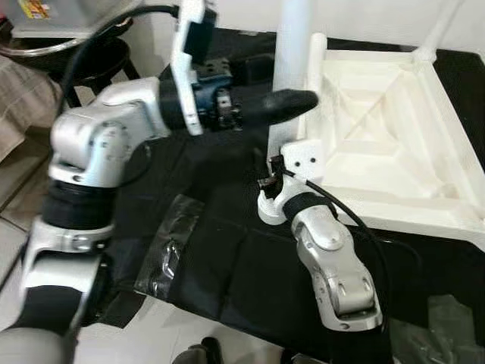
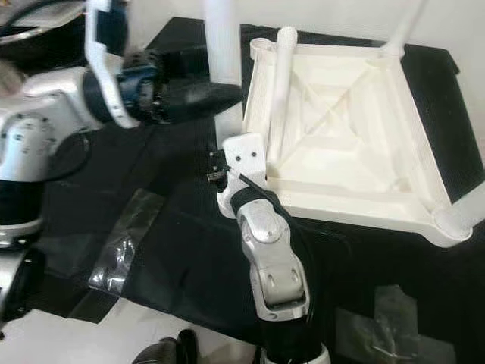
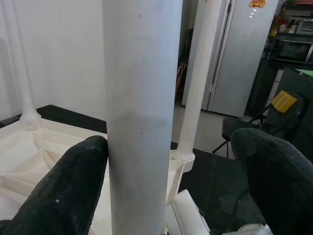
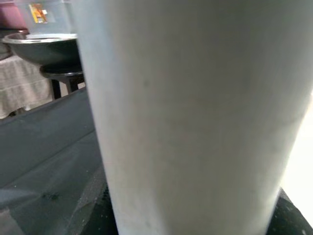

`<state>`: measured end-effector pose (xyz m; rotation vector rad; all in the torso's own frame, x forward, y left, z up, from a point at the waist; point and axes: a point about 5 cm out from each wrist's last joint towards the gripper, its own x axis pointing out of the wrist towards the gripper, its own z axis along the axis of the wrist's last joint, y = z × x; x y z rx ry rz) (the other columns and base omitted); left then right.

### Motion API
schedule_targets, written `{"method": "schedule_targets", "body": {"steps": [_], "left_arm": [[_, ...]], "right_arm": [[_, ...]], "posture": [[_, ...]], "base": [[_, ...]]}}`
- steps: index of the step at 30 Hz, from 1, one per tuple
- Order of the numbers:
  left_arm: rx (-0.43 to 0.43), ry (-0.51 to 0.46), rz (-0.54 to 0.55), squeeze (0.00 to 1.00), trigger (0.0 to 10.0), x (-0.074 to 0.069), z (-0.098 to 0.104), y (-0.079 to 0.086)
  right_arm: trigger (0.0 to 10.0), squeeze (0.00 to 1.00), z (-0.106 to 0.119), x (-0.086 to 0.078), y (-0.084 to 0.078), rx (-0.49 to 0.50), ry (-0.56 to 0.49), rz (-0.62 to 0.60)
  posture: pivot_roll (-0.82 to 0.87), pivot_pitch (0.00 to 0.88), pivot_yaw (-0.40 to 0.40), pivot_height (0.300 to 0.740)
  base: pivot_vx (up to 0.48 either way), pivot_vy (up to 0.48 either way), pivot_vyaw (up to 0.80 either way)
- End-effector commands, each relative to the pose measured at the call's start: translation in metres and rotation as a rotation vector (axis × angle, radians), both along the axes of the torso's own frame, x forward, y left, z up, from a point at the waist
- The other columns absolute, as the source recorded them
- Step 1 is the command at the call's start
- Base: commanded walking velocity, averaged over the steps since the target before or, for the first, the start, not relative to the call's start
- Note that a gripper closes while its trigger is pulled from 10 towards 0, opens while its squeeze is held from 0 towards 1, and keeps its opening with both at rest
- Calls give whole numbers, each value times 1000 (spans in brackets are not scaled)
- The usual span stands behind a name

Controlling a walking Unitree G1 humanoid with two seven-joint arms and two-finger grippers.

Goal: Building children table

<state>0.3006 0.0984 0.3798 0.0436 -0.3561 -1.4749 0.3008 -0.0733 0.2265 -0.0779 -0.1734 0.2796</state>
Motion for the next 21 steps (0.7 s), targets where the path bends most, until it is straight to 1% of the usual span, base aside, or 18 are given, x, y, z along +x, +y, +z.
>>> {"method": "schedule_targets", "body": {"steps": [1,4,6,7,8,9,12,15,16,21], "left_arm": [[2,-22,-49,1000,10000,-6,0,3],[-3,-25,-38,1000,10000,-5,0,1],[-11,-19,-36,1000,10000,-3,-2,-6],[-16,-9,-41,243,10000,-2,-2,-9],[-16,-9,-41,243,10000,-2,-2,-9],[-18,-2,-50,0,10000,-2,-2,-12],[-16,6,-62,0,10000,0,-1,-18],[-15,6,-63,0,10000,0,-1,-18],[-18,14,-62,0,0,5,-1,-24],[-9,9,-65,0,0,7,-1,-27]], "right_arm": [[10000,0,-35,4,-2,-14,175,-17],[10000,0,-34,5,-1,-13,172,-12],[10000,0,-33,5,2,-21,154,8],[10000,0,-32,5,3,-23,146,17],[10000,0,-32,5,3,-23,146,17],[10000,0,-31,5,4,-27,139,26],[10000,0,-30,4,6,-33,128,37],[10000,0,-30,4,6,-33,127,38],[10000,0,-29,4,8,-35,119,47],[10000,0,-27,5,9,-37,110,53]], "posture": [[39,226,50,740],[37,225,49,740],[35,224,50,740],[34,224,50,740],[34,224,50,740],[31,224,52,740],[31,223,55,740],[31,223,55,740],[28,220,62,740],[26,218,64,740]], "base": [[0,0,0],[0,0,0],[0,0,0],[0,0,0],[0,0,0],[0,0,0],[0,0,0],[0,0,0],[0,0,0],[0,0,0]]}}
